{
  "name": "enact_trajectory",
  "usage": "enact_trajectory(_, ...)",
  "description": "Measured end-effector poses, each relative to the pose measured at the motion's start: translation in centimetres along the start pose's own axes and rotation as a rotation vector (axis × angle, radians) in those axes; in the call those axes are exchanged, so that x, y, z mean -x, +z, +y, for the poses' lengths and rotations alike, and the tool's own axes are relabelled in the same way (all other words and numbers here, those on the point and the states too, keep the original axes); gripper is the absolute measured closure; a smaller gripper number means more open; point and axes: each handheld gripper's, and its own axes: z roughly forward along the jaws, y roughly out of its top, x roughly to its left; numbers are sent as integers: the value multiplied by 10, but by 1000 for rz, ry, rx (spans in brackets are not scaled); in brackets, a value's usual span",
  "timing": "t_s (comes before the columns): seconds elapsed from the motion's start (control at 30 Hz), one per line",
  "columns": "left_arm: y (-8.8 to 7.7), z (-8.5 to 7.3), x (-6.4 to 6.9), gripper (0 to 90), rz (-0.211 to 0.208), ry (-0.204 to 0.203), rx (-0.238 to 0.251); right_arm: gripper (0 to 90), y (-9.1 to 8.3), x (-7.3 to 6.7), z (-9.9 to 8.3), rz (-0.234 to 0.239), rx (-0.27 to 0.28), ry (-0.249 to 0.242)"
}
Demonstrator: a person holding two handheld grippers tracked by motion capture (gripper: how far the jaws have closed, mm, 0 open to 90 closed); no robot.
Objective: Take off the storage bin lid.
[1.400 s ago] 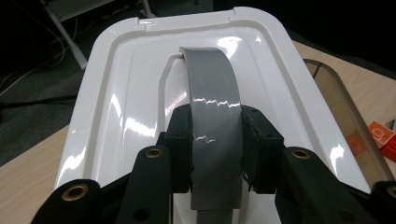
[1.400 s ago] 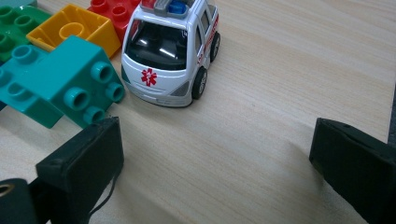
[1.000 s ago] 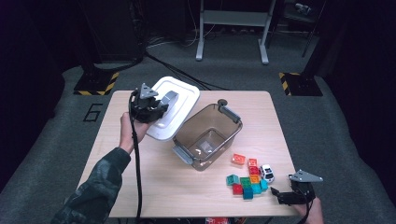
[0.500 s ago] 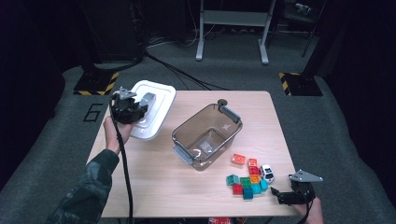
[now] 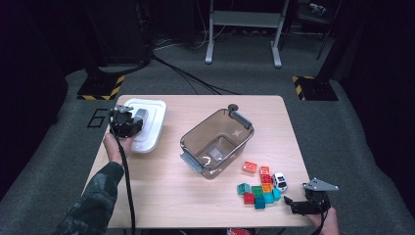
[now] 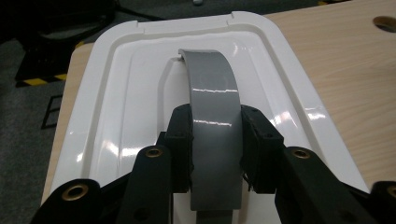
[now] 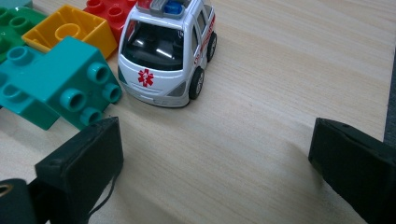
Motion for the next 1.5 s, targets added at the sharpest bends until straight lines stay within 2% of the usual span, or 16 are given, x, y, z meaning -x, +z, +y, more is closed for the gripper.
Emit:
enact_trajectory(0.3,25,-31,-8,671,40,-69,-59,26,0,0,0,0,0,4)
enact_trajectory(0.4,31,-39,-8,671,38,-75,-85,26,0,0,0,-2,2,7)
enact_trajectory(0.47,35,-44,-9,671,40,-79,-87,26,0,0,0,-3,2,7)
enact_trajectory(0.6,43,-54,-10,670,44,-68,-118,26,0,0,0,-3,2,9)
enact_trajectory(0.83,48,-67,-13,657,27,-78,-127,26,0,0,0,-5,2,10)
enact_trajectory(0.9,45,-68,-14,541,15,-85,-128,26,0,0,0,-5,2,10)
enact_trajectory(0.97,40,-68,-12,427,-4,-75,-123,26,0,0,0,-5,1,8)
enact_trajectory(1.07,30,-72,-8,309,-29,-38,-113,25,0,0,0,-4,1,7)
enact_trajectory(1.2,14,-82,1,157,-54,-16,-94,25,0,0,0,-5,1,7)
enact_trajectory(1.3,5,-88,7,123,-76,-4,-83,21,0,0,0,-7,-1,10)
enact_trajectory(1.33,1,-91,11,85,-92,0,-76,19,0,0,0,-8,-2,11)
enact_trajectory(1.4,-12,-101,22,51,-124,34,-73,10,0,0,0,-7,-8,13)
enact_trajectory(1.5,-23,-114,36,12,-162,66,-78,4,0,0,0,-15,-4,21)
